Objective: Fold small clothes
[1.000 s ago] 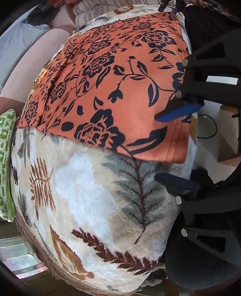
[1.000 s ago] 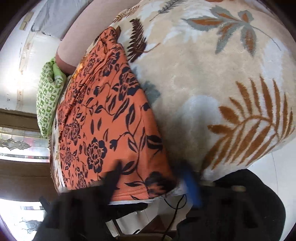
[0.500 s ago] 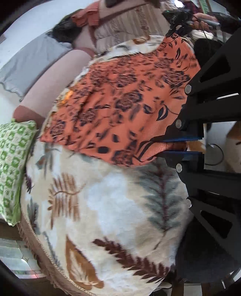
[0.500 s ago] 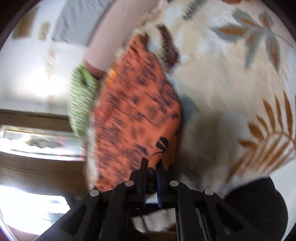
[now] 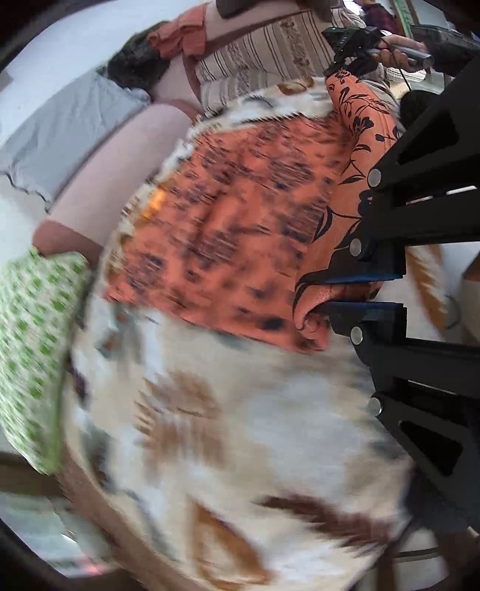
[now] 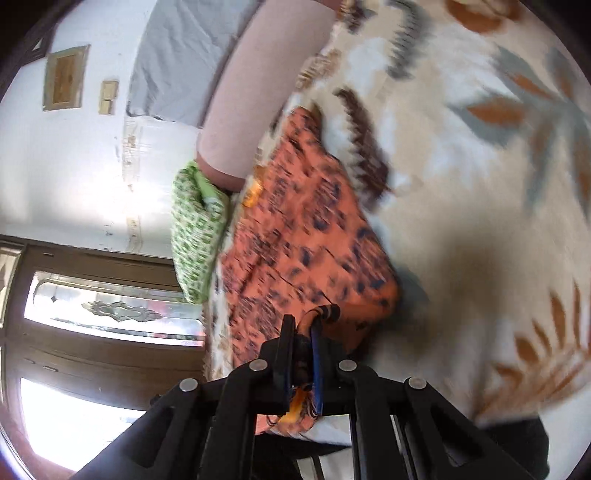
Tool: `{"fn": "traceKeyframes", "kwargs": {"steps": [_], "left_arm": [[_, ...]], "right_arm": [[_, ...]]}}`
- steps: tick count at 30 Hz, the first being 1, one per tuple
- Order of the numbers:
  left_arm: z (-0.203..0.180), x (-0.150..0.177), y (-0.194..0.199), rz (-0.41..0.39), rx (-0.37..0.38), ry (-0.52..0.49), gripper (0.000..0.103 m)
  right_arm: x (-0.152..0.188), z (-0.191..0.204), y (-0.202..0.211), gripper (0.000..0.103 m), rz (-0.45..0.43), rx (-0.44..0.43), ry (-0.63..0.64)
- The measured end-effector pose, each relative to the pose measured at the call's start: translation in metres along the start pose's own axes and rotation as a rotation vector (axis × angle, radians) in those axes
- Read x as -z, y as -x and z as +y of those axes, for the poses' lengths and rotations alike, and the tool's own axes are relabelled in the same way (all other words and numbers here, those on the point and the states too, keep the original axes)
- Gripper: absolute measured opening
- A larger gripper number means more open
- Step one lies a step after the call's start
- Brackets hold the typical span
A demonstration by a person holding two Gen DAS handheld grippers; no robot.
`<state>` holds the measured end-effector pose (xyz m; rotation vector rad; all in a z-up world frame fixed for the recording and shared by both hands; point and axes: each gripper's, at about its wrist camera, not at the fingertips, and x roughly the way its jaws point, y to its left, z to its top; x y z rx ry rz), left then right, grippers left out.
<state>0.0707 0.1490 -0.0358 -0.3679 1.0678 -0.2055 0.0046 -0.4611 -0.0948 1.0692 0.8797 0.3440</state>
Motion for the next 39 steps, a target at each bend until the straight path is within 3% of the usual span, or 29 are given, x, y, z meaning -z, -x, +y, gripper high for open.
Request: {"fn": "traceKeyframes", "kwargs": {"steps": [4, 7, 8, 10, 11, 12, 13, 15, 18, 21, 25, 28, 31, 33, 36, 39], "left_arm": [[-0.022, -0.093, -0.009, -0.063, 0.043, -0.037, 0.008], [-0.031, -0.165, -0.042, -0.070, 0.058, 0.004, 0.009], [-0.030, -0.195, -0.069, -0.045, 0.044, 0.021, 0.016], [-0.018, -0.230, -0.118, -0.072, -0.080, 0.067, 0.053], [-0.010, -0.240, -0.141, -0.067, -0.152, 0.092, 0.079], [-0.003, -0.243, -0.154, -0.063, -0.180, 0.111, 0.078], [0.007, -0.242, -0.165, -0.058, -0.181, 0.138, 0.078], [0.018, -0.234, -0.170, -0.060, -0.143, 0.144, 0.078], [0.022, -0.210, -0.152, -0.129, -0.150, 0.098, 0.079], [0.021, -0.181, -0.143, -0.100, -0.112, 0.031, 0.079], [-0.012, -0.171, -0.151, -0.099, -0.182, -0.201, 0.078], [-0.032, -0.184, -0.174, -0.071, -0.176, -0.311, 0.078], [-0.040, -0.203, -0.192, -0.066, -0.215, -0.344, 0.072], [-0.042, -0.211, -0.201, -0.058, -0.207, -0.351, 0.057], [-0.040, -0.221, -0.220, -0.008, -0.211, -0.346, 0.054], [-0.036, -0.224, -0.227, -0.012, -0.207, -0.313, 0.054]], "right_arm": [[-0.072, 0.042, -0.025, 0.009, -0.029, -0.062, 0.076], [-0.144, 0.062, -0.059, 0.009, -0.063, -0.108, 0.067], [-0.172, 0.061, -0.079, 0.011, -0.066, -0.107, 0.031], [-0.214, 0.047, -0.124, 0.020, -0.038, -0.033, -0.016], [-0.225, 0.036, -0.143, 0.049, -0.026, 0.033, -0.040], [-0.227, 0.026, -0.152, 0.081, -0.040, 0.094, -0.064], [-0.222, 0.016, -0.159, 0.081, -0.070, 0.127, -0.086], [-0.207, 0.010, -0.160, 0.081, -0.078, 0.085, -0.067], [-0.177, 0.022, -0.152, 0.081, -0.061, 0.237, 0.121], [-0.156, 0.035, -0.148, 0.081, -0.038, 0.351, 0.272], [-0.156, 0.053, -0.155, 0.081, -0.040, 0.462, 0.454], [-0.163, 0.063, -0.172, 0.081, -0.043, 0.507, 0.527], [-0.181, 0.064, -0.188, 0.080, -0.045, 0.526, 0.546], [-0.190, 0.060, -0.188, 0.079, -0.061, 0.516, 0.517], [-0.202, 0.057, -0.195, 0.077, -0.070, 0.502, 0.497], [-0.208, 0.061, -0.207, 0.073, -0.062, 0.497, 0.516]]}}
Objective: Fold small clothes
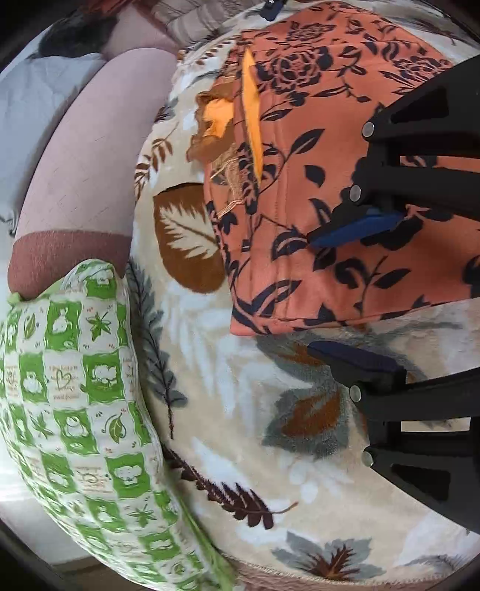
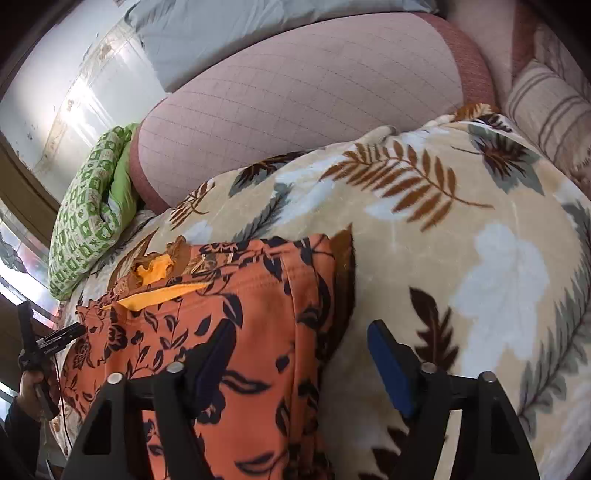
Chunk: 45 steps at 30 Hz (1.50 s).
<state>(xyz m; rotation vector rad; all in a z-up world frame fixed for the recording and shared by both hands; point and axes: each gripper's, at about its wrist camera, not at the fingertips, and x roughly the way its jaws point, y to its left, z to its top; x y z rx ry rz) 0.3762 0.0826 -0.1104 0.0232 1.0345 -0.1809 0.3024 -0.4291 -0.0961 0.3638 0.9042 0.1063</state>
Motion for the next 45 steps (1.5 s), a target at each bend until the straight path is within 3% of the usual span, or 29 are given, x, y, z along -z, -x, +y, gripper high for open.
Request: {"fn": "traceKeyframes", "kwargs": {"steps": [2, 3, 7, 8, 9, 10, 11, 17, 20, 22, 23, 25, 27, 31, 34, 35, 37, 39, 41, 43, 45], "left_arm": [[0.000, 0.000, 0.001, -0.018, 0.004, -0.004, 0.052], [-0.001, 0.000, 0.000, -0.017, 0.005, -0.013, 0.045], [-0.001, 0.000, -0.006, -0.002, 0.020, -0.007, 0.036], [0.001, 0.000, -0.006, -0.005, 0.024, -0.001, 0.023], [0.003, 0.000, -0.006, -0.003, 0.029, 0.005, 0.013], [0.005, -0.001, -0.005, -0.003, 0.034, 0.010, 0.011], [0.005, -0.002, -0.003, -0.012, 0.036, 0.008, 0.008], [0.007, -0.008, 0.030, -0.161, 0.010, 0.013, 0.005], [0.012, -0.017, 0.025, -0.177, 0.005, 0.036, 0.005], [0.015, -0.018, 0.009, -0.138, -0.027, 0.063, 0.006], [0.017, -0.018, -0.004, -0.095, -0.039, 0.077, 0.007], [0.022, -0.015, -0.014, -0.085, -0.065, 0.098, 0.016], [0.027, -0.013, -0.012, -0.099, -0.076, 0.118, 0.032], [0.030, -0.010, 0.020, -0.173, -0.113, 0.104, 0.032], [0.028, -0.004, 0.054, -0.227, -0.055, 0.097, 0.037], [0.022, 0.003, 0.065, -0.238, -0.021, 0.085, 0.043], [0.015, 0.012, 0.076, -0.234, 0.020, 0.060, 0.060], [-0.001, 0.028, 0.074, -0.219, 0.048, 0.033, 0.067], [-0.014, 0.040, 0.056, -0.156, 0.006, -0.003, 0.067], [-0.013, 0.048, 0.019, -0.015, -0.092, 0.005, 0.068], [0.002, 0.049, 0.014, -0.015, -0.051, 0.113, 0.069]], "right_arm": [[-0.005, 0.008, -0.005, 0.065, -0.005, 0.005, 0.032], [-0.008, 0.011, -0.009, 0.059, -0.003, 0.012, 0.048], [-0.009, 0.020, -0.034, 0.057, 0.045, 0.057, 0.105], [-0.008, 0.021, -0.038, 0.047, 0.055, 0.067, 0.109], [-0.007, 0.022, -0.040, 0.027, 0.059, 0.075, 0.111], [-0.006, 0.023, -0.038, 0.021, 0.046, 0.095, 0.114], [-0.006, 0.024, -0.036, 0.007, 0.035, 0.110, 0.118], [-0.020, 0.031, 0.003, 0.007, -0.091, 0.135, 0.134], [-0.030, 0.026, 0.006, 0.007, -0.130, 0.148, 0.102], [-0.031, 0.022, -0.007, 0.007, -0.121, 0.153, 0.081], [-0.030, 0.019, -0.016, 0.010, -0.095, 0.136, 0.070], [-0.023, 0.006, -0.041, 0.010, -0.014, 0.153, 0.020], [-0.014, -0.002, -0.040, 0.011, -0.033, 0.157, -0.023], [-0.008, 0.016, -0.008, 0.014, -0.103, 0.195, 0.044], [0.001, 0.039, 0.018, 0.014, -0.132, 0.081, 0.052], [0.005, 0.046, 0.022, 0.016, -0.124, 0.032, 0.056], [0.014, 0.058, 0.019, 0.029, -0.080, -0.077, 0.050], [0.024, 0.063, 0.002, 0.080, -0.002, -0.139, 0.028], [0.033, 0.058, -0.021, 0.084, 0.052, -0.111, 0.001], [0.034, 0.039, -0.042, 0.084, 0.094, -0.045, -0.088], [0.030, 0.027, -0.026, 0.083, 0.033, -0.062, -0.204]]}}
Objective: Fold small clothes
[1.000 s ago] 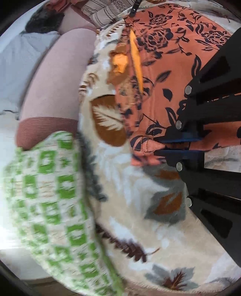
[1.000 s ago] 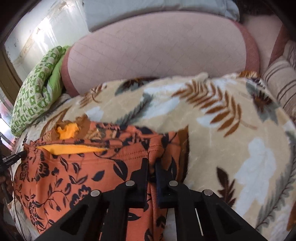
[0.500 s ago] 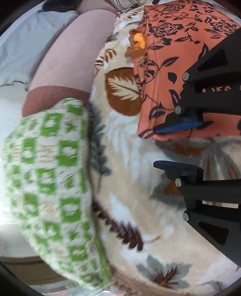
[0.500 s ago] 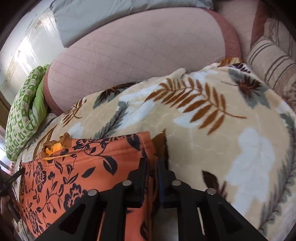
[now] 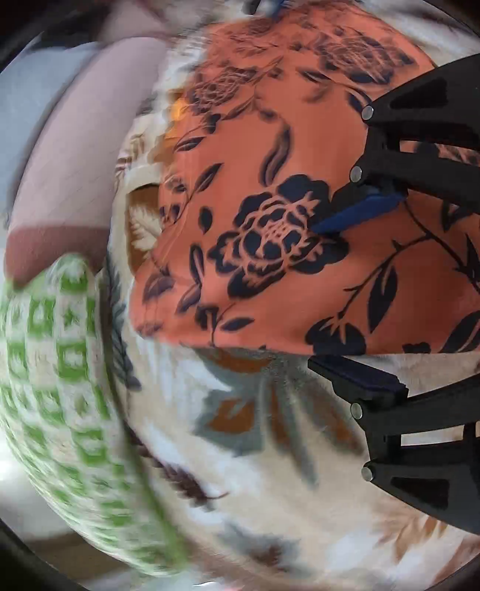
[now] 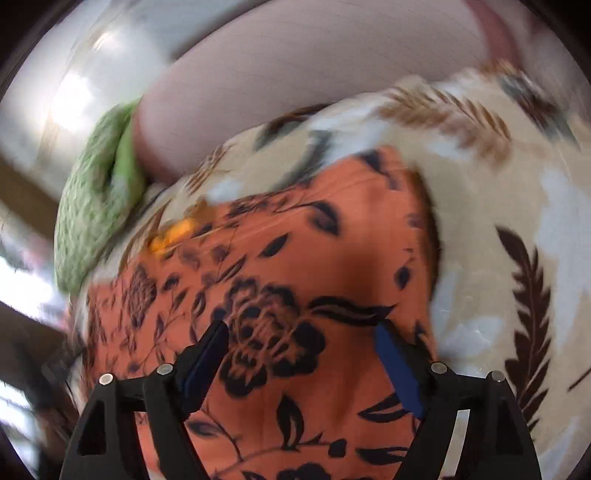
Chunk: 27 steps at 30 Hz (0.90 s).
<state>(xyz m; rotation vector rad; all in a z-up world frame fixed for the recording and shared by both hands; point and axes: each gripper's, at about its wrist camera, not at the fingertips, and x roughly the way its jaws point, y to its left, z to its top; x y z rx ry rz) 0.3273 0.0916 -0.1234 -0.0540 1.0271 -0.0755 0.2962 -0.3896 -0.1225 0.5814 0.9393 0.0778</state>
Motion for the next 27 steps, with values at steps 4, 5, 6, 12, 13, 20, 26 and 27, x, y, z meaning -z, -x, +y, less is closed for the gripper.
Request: {"fn": "traceKeyframes", "kwargs": {"steps": [4, 5, 6, 12, 13, 20, 26, 27], "left_arm": [[0.016, 0.004, 0.044, -0.091, -0.013, 0.055, 0.069], [0.022, 0.013, 0.059, -0.106, -0.011, 0.060, 0.071], [0.025, 0.022, 0.066, -0.111, 0.001, 0.070, 0.074], [0.052, 0.086, 0.099, -0.089, 0.157, 0.348, 0.075], [0.051, 0.091, 0.099, -0.086, 0.171, 0.364, 0.075], [0.032, 0.097, 0.069, -0.011, 0.229, 0.459, 0.077], [0.030, 0.099, 0.053, 0.002, 0.225, 0.564, 0.084], [0.030, 0.098, 0.051, -0.003, 0.222, 0.570, 0.084]], "right_arm": [[0.014, 0.009, 0.065, 0.084, -0.099, -0.052, 0.010], [0.022, 0.007, 0.077, 0.084, -0.108, -0.063, 0.000], [0.033, 0.002, 0.088, 0.084, -0.110, -0.079, -0.024], [0.126, -0.064, 0.091, 0.085, -0.003, -0.188, -0.366], [0.130, -0.068, 0.087, 0.085, 0.002, -0.198, -0.392], [0.122, -0.070, 0.048, 0.085, -0.013, -0.286, -0.532], [0.119, -0.077, 0.045, 0.086, -0.054, -0.262, -0.612], [0.117, -0.079, 0.046, 0.086, -0.056, -0.261, -0.610]]}}
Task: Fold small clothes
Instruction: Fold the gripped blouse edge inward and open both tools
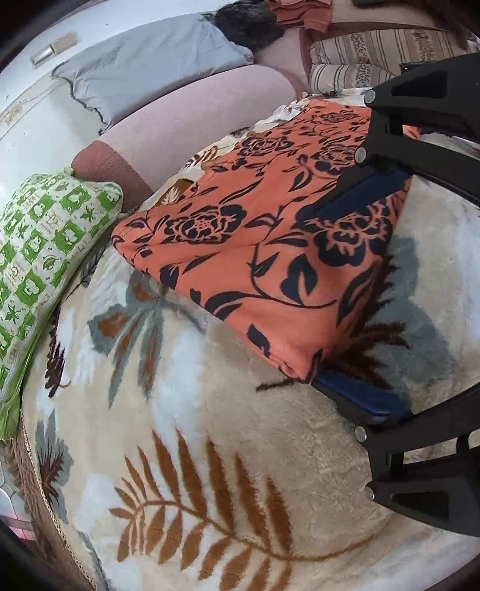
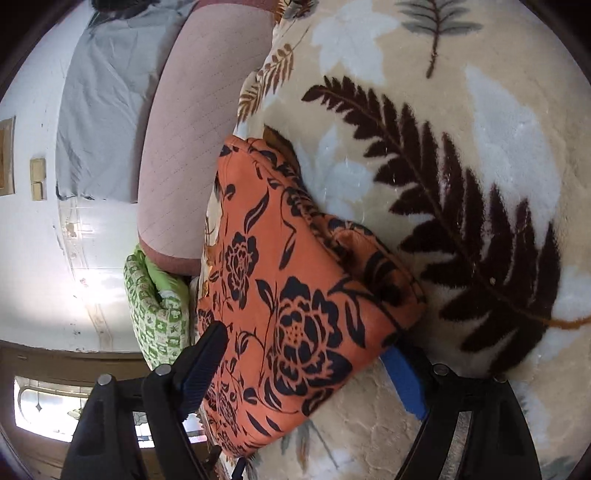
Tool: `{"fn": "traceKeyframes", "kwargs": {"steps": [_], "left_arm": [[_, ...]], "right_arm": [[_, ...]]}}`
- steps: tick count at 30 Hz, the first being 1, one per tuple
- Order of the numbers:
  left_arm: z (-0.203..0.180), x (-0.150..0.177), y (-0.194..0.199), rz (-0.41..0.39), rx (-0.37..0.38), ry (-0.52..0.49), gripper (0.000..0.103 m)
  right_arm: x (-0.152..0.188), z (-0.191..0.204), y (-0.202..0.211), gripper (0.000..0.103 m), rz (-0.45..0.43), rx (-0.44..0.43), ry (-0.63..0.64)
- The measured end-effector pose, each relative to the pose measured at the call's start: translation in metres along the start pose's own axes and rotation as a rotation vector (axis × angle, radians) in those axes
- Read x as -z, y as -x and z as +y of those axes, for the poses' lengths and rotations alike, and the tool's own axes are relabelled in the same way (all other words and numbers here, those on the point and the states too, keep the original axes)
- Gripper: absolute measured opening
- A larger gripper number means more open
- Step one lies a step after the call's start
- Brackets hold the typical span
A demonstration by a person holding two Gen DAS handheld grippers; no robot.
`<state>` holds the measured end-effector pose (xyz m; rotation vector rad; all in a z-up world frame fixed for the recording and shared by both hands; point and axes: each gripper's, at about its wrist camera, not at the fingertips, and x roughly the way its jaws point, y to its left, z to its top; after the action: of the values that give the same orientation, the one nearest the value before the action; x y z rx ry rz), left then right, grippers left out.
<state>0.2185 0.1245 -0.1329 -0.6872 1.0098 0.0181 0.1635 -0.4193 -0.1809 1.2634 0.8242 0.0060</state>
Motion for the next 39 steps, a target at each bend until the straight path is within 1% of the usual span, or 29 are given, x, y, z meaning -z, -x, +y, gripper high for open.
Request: {"fn": "traceKeyframes", "kwargs": {"steps": [2, 3, 4, 5, 6, 7, 8, 9, 10, 11, 13, 16, 19, 21, 23, 25, 26, 27, 28, 29, 30, 31, 32, 33, 34, 35, 36, 37, 39], "left_arm": [[0.002, -0.004, -0.003, -0.016, 0.009, 0.030, 0.084], [0.004, -0.007, -0.003, -0.025, 0.019, 0.045, 0.080], [0.006, -0.009, -0.003, -0.037, 0.020, 0.056, 0.068], [0.008, -0.012, -0.006, -0.014, 0.008, 0.051, 0.022], [0.012, -0.015, -0.009, 0.026, 0.020, 0.050, 0.012], [0.014, -0.016, -0.012, 0.036, 0.022, 0.058, 0.012], [0.014, -0.017, -0.011, 0.027, 0.010, 0.040, 0.012], [0.013, -0.018, -0.010, 0.021, 0.006, 0.029, 0.011], [0.013, -0.019, -0.008, -0.002, 0.013, 0.023, 0.011], [0.011, -0.020, -0.004, -0.008, 0.013, 0.021, 0.011], [0.002, -0.023, 0.006, -0.027, 0.013, -0.008, 0.011], [-0.015, -0.025, 0.034, -0.090, 0.031, -0.070, 0.011], [-0.026, -0.016, 0.072, -0.170, 0.054, -0.135, 0.010], [-0.022, -0.004, 0.102, -0.199, 0.084, -0.142, 0.010], [-0.011, 0.013, 0.125, -0.209, 0.087, -0.153, 0.010], [0.009, 0.039, 0.139, -0.185, 0.075, -0.147, 0.011], [0.020, 0.050, 0.141, -0.172, 0.058, -0.148, 0.012], [0.034, 0.062, 0.137, -0.140, 0.026, -0.132, 0.016], [0.047, 0.072, 0.130, -0.104, -0.007, -0.106, 0.019], [0.064, 0.082, 0.116, -0.048, -0.059, -0.082, 0.028], [0.075, 0.085, 0.106, -0.012, -0.092, -0.068, 0.032], [0.085, 0.086, 0.101, 0.005, -0.122, -0.039, 0.032], [0.096, 0.085, 0.102, -0.003, -0.112, 0.003, 0.037], [0.098, 0.081, 0.108, -0.014, -0.103, 0.016, 0.041], [0.097, 0.078, 0.115, -0.039, -0.123, 0.015, 0.043], [0.091, 0.074, 0.126, -0.094, -0.151, -0.007, 0.047], [0.083, 0.071, 0.135, -0.141, -0.165, -0.043, 0.048], [0.070, 0.066, 0.143, -0.179, -0.158, -0.102, 0.048], [0.047, 0.061, 0.149, -0.207, -0.127, -0.183, 0.052]], "right_arm": [[-0.002, 0.003, -0.001, 0.086, -0.008, 0.002, 0.013], [-0.003, 0.003, 0.001, 0.086, -0.013, 0.002, 0.015], [-0.004, 0.006, -0.001, 0.085, -0.020, 0.006, 0.023], [-0.006, 0.012, -0.006, 0.083, -0.025, 0.010, 0.039], [-0.007, 0.014, -0.006, 0.071, -0.025, 0.024, 0.057], [-0.007, 0.018, -0.010, 0.060, -0.019, 0.041, 0.071], [-0.009, 0.019, -0.015, 0.030, -0.003, 0.063, 0.077], [-0.010, 0.019, -0.018, 0.023, 0.006, 0.086, 0.087], [-0.010, 0.021, -0.021, 0.021, 0.010, 0.103, 0.111], [-0.010, 0.023, -0.021, 0.017, 0.009, 0.117, 0.133], [-0.009, 0.029, -0.017, 0.013, 0.006, 0.115, 0.156], [-0.003, 0.059, 0.008, 0.010, -0.045, 0.081, 0.241], [0.008, 0.080, 0.037, 0.009, -0.091, 0.057, 0.299], [0.021, 0.087, 0.063, 0.008, -0.120, 0.031, 0.309], [0.040, 0.083, 0.093, 0.008, -0.122, 0.010, 0.319], [0.058, 0.068, 0.115, 0.008, -0.087, 0.006, 0.310], [0.072, 0.054, 0.122, 0.008, -0.050, 0.036, 0.326], [0.079, 0.043, 0.125, 0.012, -0.022, 0.060, 0.324], [0.090, 0.020, 0.126, 0.012, 0.012, 0.096, 0.290], [0.098, -0.003, 0.122, 0.014, 0.039, 0.140, 0.261], [0.100, -0.015, 0.119, 0.020, 0.061, 0.189, 0.249], [0.102, -0.032, 0.115, 0.021, 0.093, 0.260, 0.225], [0.102, -0.039, 0.118, 0.021, 0.087, 0.252, 0.217], [0.100, -0.038, 0.127, 0.021, 0.051, 0.241, 0.224], [0.099, -0.031, 0.138, 0.021, 0.006, 0.247, 0.252], [0.098, -0.023, 0.149, 0.021, -0.029, 0.245, 0.284], [0.094, -0.009, 0.158, 0.021, -0.064, 0.229, 0.326], [0.090, 0.001, 0.161, 0.021, -0.077, 0.210, 0.350], [0.080, 0.031, 0.162, 0.024, -0.083, 0.168, 0.415]]}}
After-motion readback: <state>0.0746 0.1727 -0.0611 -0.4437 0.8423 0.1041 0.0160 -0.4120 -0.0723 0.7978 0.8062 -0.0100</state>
